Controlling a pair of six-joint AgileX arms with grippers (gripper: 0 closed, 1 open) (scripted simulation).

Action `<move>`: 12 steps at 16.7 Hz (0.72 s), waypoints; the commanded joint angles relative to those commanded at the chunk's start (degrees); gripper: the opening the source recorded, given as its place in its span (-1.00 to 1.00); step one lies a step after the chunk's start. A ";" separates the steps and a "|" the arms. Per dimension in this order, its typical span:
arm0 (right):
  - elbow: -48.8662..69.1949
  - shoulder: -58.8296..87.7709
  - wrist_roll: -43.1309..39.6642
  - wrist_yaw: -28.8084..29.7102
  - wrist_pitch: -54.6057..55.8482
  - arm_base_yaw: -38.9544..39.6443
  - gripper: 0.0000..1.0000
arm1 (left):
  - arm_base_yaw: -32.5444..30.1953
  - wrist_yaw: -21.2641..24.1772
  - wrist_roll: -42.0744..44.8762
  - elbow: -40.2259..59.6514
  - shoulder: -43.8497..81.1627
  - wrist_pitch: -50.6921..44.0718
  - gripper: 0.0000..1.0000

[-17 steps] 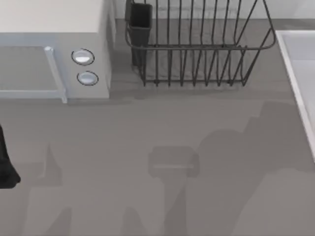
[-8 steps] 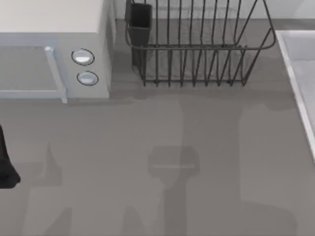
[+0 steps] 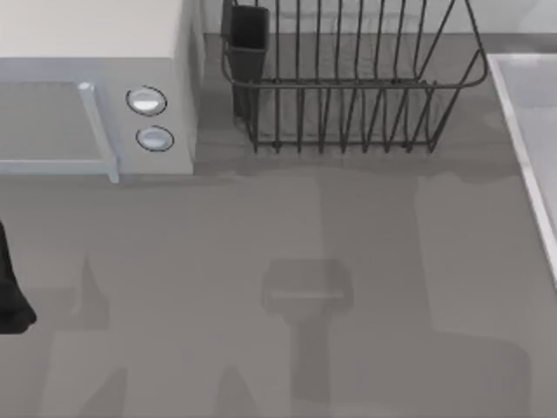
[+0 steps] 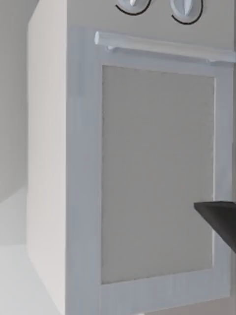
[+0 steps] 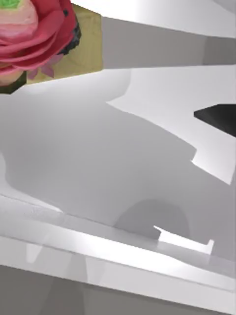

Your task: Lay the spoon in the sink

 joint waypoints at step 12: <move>-22.36 -6.61 0.07 -0.19 14.55 0.06 -1.00 | 0.00 0.00 0.00 0.00 0.00 0.00 1.00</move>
